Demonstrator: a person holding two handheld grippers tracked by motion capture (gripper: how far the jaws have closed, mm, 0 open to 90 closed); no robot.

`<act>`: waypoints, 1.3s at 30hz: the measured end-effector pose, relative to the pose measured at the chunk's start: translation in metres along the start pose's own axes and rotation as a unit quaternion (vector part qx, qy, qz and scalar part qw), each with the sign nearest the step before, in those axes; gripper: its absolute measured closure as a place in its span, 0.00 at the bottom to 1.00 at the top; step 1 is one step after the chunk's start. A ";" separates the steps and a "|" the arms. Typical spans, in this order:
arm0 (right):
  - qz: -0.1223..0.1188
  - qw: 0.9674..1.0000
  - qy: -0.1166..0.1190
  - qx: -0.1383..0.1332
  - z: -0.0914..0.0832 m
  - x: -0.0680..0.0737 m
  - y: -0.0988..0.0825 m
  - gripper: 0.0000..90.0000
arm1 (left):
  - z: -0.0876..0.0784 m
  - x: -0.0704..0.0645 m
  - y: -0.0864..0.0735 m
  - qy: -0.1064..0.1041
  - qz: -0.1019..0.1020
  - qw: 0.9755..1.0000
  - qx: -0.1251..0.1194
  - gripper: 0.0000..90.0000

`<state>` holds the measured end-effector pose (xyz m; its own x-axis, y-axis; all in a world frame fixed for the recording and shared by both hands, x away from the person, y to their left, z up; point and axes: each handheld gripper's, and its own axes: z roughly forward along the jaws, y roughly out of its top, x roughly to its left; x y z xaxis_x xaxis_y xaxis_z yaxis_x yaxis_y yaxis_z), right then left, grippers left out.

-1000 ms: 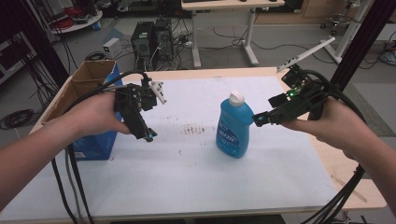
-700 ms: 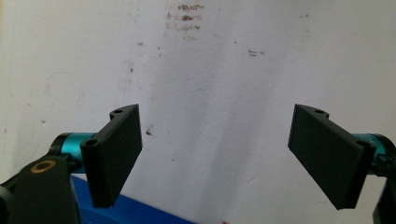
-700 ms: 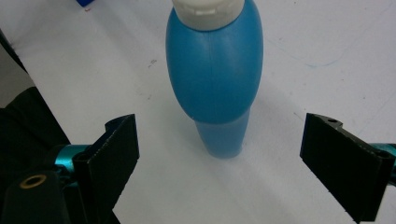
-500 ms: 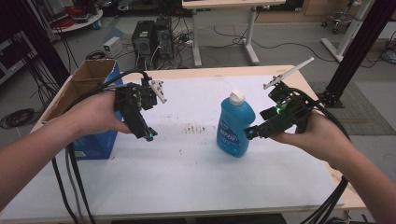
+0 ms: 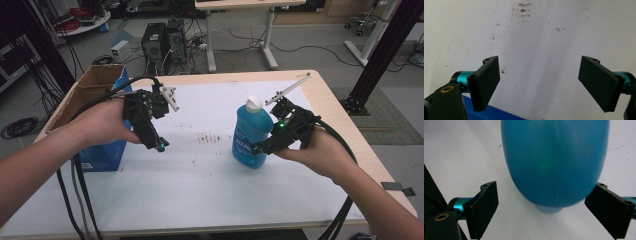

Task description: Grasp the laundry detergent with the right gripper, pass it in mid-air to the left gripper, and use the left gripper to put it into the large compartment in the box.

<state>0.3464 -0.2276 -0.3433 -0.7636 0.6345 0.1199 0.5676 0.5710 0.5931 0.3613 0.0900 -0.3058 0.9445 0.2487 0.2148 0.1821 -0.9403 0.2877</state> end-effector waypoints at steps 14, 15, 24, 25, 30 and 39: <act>0.001 1.000 -0.018 -0.004 0.009 -0.001 0.006 0.19 | -0.001 0.001 -0.001 0.000 -0.002 1.000 -0.004 0.20; 0.003 1.000 -0.019 -0.004 0.009 0.000 0.006 0.19 | -0.001 0.001 -0.001 0.000 -0.002 1.000 -0.004 0.20; 0.007 0.999 -0.030 -0.007 0.009 0.001 0.008 0.20 | -0.002 0.001 -0.001 -0.001 -0.003 1.000 -0.006 0.20; 0.007 0.999 -0.033 -0.008 0.009 0.001 0.008 0.20 | -0.003 0.001 -0.001 0.000 -0.003 1.000 -0.007 0.20; 0.005 0.999 -0.035 -0.006 0.010 0.000 0.007 0.20 | -0.004 0.002 0.000 0.001 -0.004 1.000 -0.007 0.20; 0.003 0.999 -0.034 -0.014 0.010 0.000 0.009 0.29 | -0.003 0.002 0.001 0.000 -0.002 1.000 -0.005 0.20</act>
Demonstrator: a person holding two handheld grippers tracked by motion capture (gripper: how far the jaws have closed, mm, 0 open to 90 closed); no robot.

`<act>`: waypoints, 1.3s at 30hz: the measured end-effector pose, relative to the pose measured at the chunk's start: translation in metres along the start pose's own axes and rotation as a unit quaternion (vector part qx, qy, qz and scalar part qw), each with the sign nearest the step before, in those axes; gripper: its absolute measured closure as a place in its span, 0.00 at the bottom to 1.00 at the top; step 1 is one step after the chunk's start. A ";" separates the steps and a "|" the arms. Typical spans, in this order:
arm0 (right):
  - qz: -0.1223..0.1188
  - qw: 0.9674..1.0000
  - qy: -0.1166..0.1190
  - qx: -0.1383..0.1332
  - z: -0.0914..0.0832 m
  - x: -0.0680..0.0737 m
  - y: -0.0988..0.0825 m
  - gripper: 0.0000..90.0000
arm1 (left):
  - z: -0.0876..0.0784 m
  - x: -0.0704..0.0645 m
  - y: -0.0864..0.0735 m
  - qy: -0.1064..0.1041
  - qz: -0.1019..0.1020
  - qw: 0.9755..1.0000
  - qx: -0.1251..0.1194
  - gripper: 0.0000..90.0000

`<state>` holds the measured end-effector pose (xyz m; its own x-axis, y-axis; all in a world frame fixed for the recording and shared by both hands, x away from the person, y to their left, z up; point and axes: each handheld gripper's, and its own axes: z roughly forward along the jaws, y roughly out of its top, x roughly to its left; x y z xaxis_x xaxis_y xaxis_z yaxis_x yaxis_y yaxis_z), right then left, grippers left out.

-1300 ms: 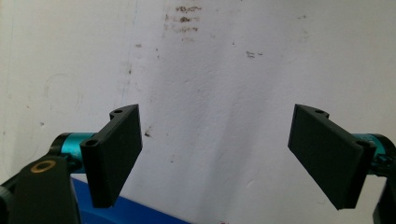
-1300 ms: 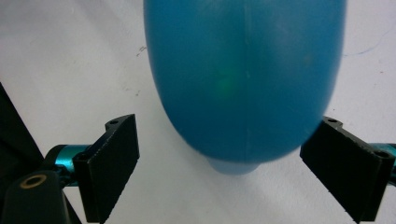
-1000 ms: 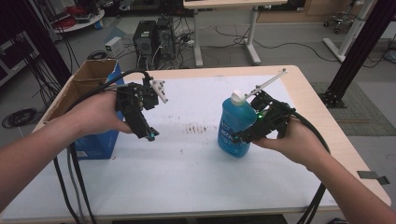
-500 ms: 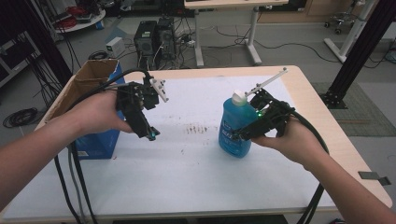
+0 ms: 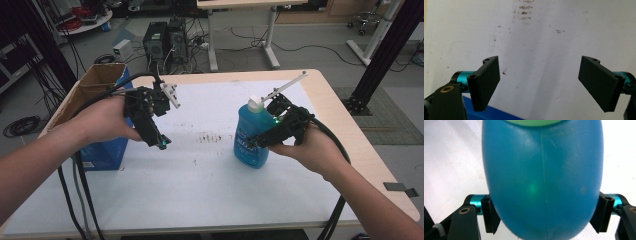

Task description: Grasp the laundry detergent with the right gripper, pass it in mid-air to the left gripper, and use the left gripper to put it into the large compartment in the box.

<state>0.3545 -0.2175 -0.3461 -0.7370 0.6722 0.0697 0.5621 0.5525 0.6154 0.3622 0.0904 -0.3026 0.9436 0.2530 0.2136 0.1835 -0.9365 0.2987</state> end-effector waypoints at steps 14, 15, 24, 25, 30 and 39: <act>0.001 1.000 0.000 -0.005 0.002 0.001 0.001 0.34 | 0.001 0.001 0.000 0.002 -0.003 1.000 0.001 0.20; 0.001 1.000 0.000 -0.005 0.002 0.001 0.002 0.34 | 0.000 0.001 0.000 0.002 -0.003 1.000 0.002 0.20; -0.007 1.000 -0.002 -0.007 0.004 0.000 0.001 0.38 | 0.002 0.001 0.001 0.003 -0.002 1.000 0.003 0.20; -0.007 1.000 -0.001 -0.008 0.003 0.000 0.001 0.39 | 0.002 0.001 0.002 0.003 0.001 1.000 0.004 0.20; -0.007 1.000 0.000 -0.008 0.004 0.001 0.002 0.40 | 0.002 0.000 0.003 0.003 0.001 1.000 0.006 0.20; -0.013 1.000 -0.002 -0.010 0.005 0.002 0.002 0.46 | 0.002 0.000 0.002 0.003 0.000 1.000 0.004 0.20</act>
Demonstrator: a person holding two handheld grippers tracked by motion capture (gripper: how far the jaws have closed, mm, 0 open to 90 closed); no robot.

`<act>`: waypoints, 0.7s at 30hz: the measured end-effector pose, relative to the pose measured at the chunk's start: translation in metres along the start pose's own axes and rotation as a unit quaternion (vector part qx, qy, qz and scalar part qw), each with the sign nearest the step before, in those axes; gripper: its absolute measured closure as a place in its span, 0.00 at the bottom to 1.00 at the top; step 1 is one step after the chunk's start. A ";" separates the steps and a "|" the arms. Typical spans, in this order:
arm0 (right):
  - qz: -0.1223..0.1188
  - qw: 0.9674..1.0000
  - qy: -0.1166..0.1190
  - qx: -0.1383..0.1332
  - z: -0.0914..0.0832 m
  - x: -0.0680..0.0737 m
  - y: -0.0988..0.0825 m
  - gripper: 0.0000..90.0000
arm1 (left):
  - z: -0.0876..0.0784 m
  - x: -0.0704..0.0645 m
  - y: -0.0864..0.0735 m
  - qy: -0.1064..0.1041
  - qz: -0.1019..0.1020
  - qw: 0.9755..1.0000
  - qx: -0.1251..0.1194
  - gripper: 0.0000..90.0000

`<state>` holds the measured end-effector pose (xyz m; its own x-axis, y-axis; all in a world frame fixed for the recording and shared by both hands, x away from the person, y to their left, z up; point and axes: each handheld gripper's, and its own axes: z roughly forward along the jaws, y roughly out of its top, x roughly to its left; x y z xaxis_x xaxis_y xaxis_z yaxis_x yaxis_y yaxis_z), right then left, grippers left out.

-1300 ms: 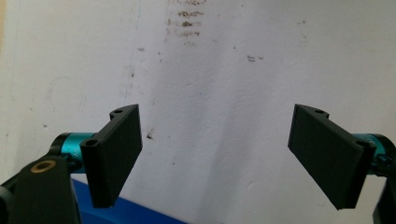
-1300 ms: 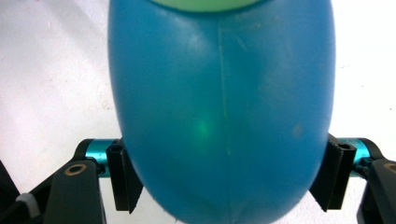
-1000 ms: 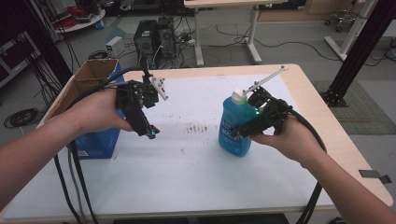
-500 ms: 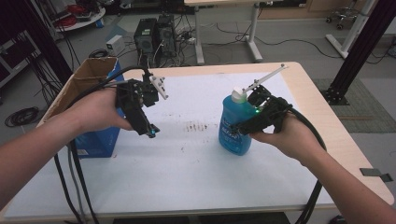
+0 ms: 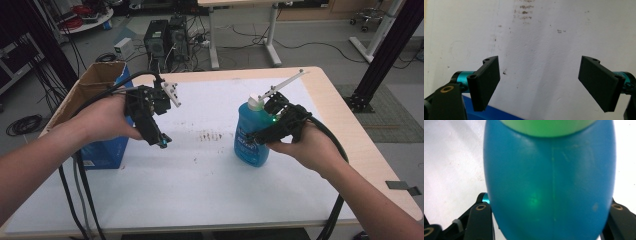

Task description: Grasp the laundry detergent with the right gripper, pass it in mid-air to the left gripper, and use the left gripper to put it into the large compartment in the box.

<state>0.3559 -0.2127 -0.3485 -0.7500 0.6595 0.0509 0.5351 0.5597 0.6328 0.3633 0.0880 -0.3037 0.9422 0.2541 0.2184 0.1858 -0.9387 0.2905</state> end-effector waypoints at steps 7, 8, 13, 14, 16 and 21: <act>-0.003 1.000 -0.002 -0.006 0.000 0.000 -0.001 0.48 | 0.001 0.000 0.000 0.000 -0.003 1.000 -0.002 0.20; -0.003 1.000 -0.002 -0.005 0.000 0.000 -0.001 0.48 | 0.000 0.001 0.001 0.000 -0.002 1.000 -0.001 0.20; -0.005 1.000 -0.004 -0.009 0.000 0.001 -0.001 0.49 | 0.000 0.000 0.001 0.000 -0.002 1.000 -0.002 0.20; -0.006 1.000 -0.005 -0.009 0.000 0.001 -0.002 0.49 | 0.000 0.000 0.000 0.000 -0.004 1.000 -0.004 0.20; -0.009 1.000 -0.006 -0.012 0.000 0.001 -0.002 0.49 | 0.000 0.001 0.000 0.000 -0.002 1.000 -0.003 0.20; -0.017 1.000 0.002 -0.015 -0.001 0.000 -0.003 0.51 | -0.002 0.000 0.000 0.000 0.000 1.000 -0.004 0.20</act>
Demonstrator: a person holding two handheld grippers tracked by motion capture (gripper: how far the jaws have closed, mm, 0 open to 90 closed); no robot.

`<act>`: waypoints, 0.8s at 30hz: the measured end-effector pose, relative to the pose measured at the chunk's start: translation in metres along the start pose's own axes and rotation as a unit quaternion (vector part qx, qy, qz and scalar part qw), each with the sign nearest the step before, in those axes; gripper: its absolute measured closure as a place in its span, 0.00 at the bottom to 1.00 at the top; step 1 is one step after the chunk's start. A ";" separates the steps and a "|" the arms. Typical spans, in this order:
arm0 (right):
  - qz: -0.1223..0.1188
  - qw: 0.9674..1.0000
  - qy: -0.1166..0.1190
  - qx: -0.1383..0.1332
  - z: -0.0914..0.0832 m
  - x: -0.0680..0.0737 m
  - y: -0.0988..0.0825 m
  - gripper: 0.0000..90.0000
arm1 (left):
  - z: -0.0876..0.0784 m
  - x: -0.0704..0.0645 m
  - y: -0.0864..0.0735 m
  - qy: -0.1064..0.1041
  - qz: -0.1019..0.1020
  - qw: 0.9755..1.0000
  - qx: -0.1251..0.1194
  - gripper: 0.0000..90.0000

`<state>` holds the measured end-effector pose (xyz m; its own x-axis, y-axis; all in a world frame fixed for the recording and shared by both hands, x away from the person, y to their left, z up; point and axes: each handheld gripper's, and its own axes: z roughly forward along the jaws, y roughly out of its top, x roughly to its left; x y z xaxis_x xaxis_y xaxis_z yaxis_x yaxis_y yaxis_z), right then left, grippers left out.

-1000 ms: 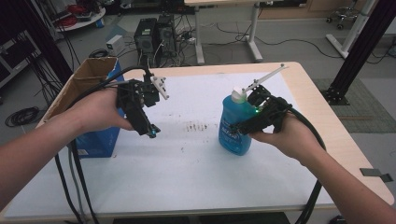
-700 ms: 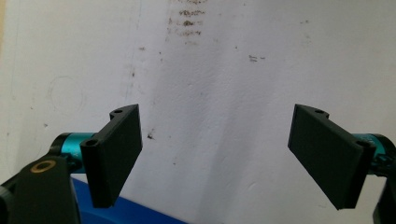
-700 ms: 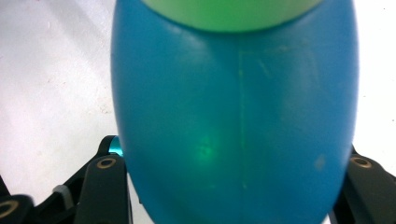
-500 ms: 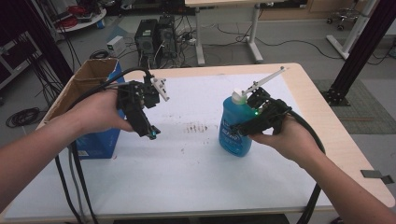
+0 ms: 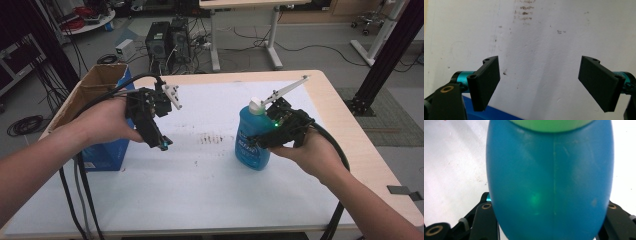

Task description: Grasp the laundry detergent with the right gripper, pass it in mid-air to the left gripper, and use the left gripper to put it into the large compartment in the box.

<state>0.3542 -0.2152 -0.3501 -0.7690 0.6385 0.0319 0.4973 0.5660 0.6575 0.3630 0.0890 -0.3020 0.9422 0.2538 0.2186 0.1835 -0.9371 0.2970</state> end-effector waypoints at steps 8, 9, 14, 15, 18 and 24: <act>-0.028 0.998 0.049 -0.013 -0.001 -0.006 0.007 0.52 | -0.012 0.001 0.004 -0.001 0.003 1.000 -0.017 0.20; -0.034 0.998 0.055 -0.015 -0.002 -0.007 0.009 0.52 | -0.015 0.001 0.006 0.000 0.003 1.000 -0.020 0.20; -0.072 0.993 0.088 -0.013 -0.007 -0.005 0.030 0.52 | -0.034 0.004 0.016 0.000 0.016 0.999 -0.039 0.20; -0.083 0.992 0.097 -0.016 -0.008 -0.005 0.034 0.52 | -0.038 0.004 0.018 -0.001 0.018 0.999 -0.046 0.20; -0.104 0.986 0.125 -0.020 -0.012 -0.003 0.047 0.52 | -0.051 0.006 0.025 -0.005 0.029 0.998 -0.058 0.20; -0.151 0.973 0.173 -0.019 -0.019 0.003 0.076 0.52 | -0.077 0.013 0.039 -0.021 0.046 0.995 -0.089 0.20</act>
<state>0.3817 -0.1804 -0.2858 -0.9702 0.2284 0.0805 0.2176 0.6765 0.7036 0.3610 0.0740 -0.2155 0.9642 0.1547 0.2155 0.0461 -0.8978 0.4381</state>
